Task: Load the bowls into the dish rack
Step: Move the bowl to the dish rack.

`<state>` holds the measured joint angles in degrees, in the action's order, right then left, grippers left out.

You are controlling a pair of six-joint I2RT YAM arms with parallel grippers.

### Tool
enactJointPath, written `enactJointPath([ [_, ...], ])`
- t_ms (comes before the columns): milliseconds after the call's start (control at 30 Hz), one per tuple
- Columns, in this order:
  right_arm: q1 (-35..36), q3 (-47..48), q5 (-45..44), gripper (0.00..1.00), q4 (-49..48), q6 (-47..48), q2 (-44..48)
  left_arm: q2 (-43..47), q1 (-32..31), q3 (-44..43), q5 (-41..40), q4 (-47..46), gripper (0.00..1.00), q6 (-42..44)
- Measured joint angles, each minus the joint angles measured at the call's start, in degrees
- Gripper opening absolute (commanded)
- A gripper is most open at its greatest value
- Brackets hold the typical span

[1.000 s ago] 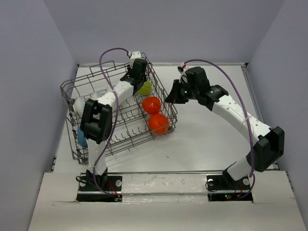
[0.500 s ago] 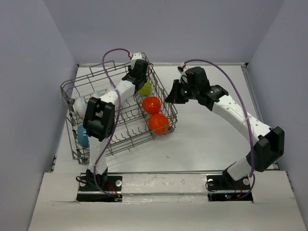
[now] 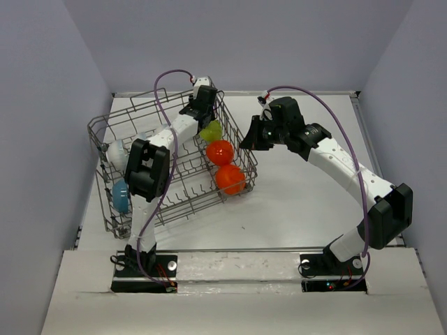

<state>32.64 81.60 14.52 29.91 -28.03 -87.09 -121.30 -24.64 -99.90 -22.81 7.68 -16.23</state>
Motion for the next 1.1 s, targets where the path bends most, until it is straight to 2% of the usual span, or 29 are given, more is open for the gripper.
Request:
enactJointPath([
  [867,0.00,0.00,-0.22,0.05,0.02,-0.02,0.00,2.58,-1.53,3.98,2.01,-1.33,0.39,2.08],
  [1100,0.00,-0.02,-0.42,0.05,0.02,-0.02,0.00,3.56,-1.97,4.85,2.14,-1.42,0.43,2.21],
])
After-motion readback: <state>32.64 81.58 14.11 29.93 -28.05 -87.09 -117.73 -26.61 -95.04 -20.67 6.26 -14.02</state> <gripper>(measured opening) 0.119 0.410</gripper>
